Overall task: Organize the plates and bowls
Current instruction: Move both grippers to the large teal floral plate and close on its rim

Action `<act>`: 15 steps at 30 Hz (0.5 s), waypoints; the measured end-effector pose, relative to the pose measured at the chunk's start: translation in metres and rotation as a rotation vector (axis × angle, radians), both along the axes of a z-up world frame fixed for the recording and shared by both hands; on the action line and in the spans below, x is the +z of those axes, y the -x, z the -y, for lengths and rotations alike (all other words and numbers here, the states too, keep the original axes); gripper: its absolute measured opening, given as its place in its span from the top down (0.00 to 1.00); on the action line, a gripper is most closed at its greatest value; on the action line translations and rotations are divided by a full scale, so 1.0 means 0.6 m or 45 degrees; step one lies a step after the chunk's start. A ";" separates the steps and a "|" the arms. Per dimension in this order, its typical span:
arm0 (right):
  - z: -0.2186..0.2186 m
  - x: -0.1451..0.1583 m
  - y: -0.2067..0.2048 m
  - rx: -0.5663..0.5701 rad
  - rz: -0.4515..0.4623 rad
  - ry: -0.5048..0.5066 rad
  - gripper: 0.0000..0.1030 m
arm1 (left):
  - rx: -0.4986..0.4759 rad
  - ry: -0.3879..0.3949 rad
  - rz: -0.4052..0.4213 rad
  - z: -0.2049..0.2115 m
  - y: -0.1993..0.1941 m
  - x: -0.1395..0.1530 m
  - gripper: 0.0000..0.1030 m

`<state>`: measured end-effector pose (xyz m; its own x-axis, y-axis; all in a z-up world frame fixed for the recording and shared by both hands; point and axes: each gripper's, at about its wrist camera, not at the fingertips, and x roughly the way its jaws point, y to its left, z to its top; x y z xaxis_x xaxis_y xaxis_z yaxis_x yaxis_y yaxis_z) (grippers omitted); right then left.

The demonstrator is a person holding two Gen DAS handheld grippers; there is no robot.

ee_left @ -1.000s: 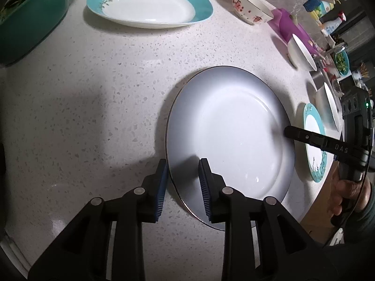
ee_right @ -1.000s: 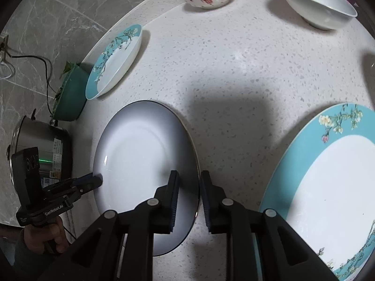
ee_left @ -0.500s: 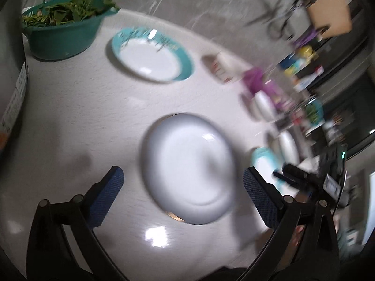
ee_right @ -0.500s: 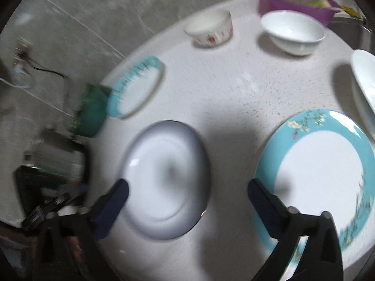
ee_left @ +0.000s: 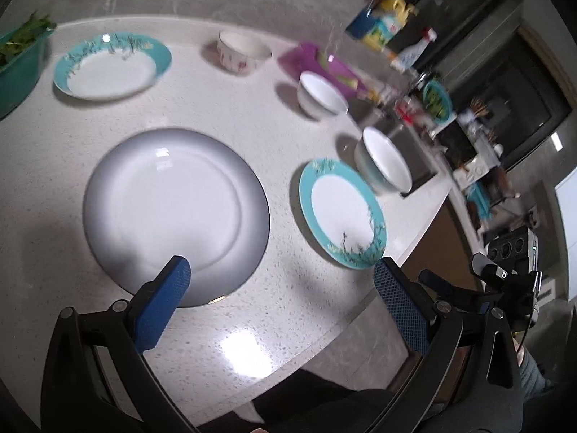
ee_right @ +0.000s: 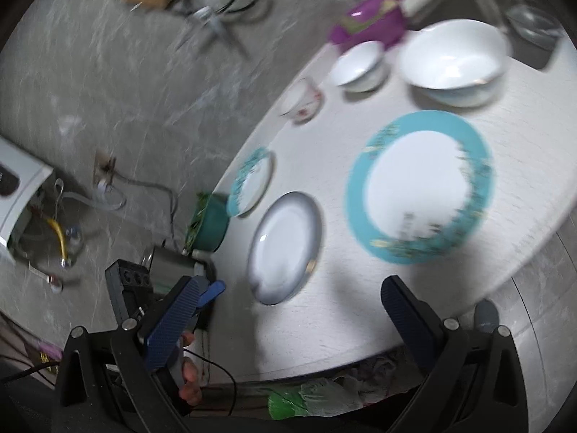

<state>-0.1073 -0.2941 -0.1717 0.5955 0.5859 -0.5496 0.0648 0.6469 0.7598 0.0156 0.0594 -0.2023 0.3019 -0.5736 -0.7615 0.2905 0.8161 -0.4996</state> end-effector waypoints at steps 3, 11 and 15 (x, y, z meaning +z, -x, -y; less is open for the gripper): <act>0.046 -0.006 0.001 -0.027 -0.005 0.006 0.00 | 0.033 -0.005 -0.129 0.029 -0.023 -0.022 0.01; 0.164 -0.026 -0.049 -0.028 -0.056 0.052 0.25 | -0.184 -0.233 -0.025 0.199 -0.111 -0.033 0.01; 0.191 -0.056 -0.083 0.003 -0.091 0.023 0.27 | -0.430 -0.357 -0.035 0.271 -0.173 -0.055 0.01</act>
<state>-0.0574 -0.4085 -0.2056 0.5530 0.5768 -0.6013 0.1174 0.6605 0.7416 0.1191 -0.1031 -0.2354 0.1103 -0.4066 -0.9069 0.5538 0.7828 -0.2836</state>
